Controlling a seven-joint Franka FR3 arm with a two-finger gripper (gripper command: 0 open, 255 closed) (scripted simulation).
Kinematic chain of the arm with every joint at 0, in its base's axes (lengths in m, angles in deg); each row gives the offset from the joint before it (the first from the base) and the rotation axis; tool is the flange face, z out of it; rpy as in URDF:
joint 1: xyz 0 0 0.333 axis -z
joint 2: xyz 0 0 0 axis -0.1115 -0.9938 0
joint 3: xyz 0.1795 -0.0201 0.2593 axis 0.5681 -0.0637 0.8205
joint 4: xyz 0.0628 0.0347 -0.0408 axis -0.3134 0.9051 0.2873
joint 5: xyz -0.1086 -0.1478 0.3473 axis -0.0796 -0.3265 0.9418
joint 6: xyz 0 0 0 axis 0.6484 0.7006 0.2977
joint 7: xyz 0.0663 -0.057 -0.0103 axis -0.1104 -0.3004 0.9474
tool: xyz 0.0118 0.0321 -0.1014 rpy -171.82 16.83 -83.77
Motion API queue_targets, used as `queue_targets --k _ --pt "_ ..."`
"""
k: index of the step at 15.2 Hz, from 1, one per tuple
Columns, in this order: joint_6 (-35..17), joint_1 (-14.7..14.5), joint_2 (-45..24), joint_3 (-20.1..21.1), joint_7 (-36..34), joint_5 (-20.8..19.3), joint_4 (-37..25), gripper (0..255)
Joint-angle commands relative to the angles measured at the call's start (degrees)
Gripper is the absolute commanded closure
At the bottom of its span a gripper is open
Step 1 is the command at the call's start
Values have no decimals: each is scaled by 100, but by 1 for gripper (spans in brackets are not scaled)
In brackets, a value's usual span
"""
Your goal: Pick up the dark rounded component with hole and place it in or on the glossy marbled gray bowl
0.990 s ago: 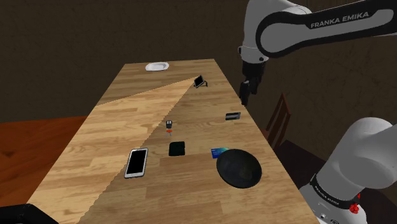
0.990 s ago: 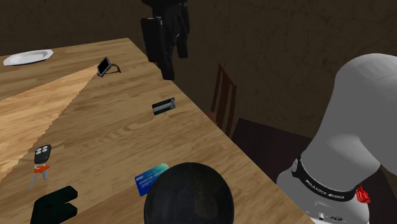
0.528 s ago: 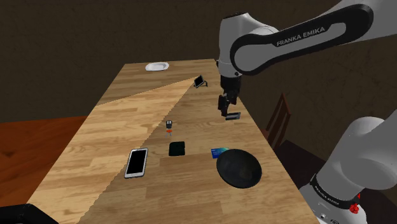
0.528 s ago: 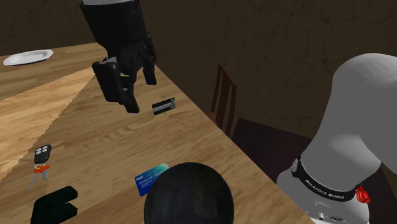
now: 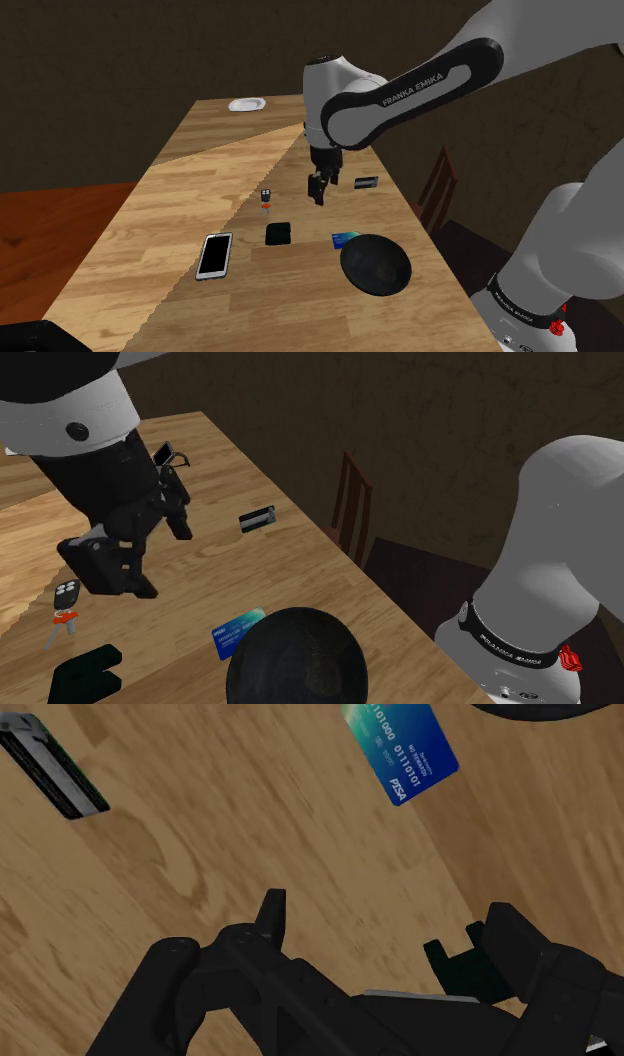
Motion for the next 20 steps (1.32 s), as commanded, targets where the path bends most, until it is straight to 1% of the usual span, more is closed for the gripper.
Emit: queue_targets --k 1,9,10,17,20 --pt "-139 -85 -403 120 -133 -70 -264 0" --pt "-499 -485 -1953 398 -574 -524 -1417 0" --pt "-505 -508 -2011 400 -588 -542 -1467 0" --pt "-1011 -547 -2336 345 -688 -693 -1268 0" --pt "-1011 -548 -2335 344 -688 -693 -1268 0"
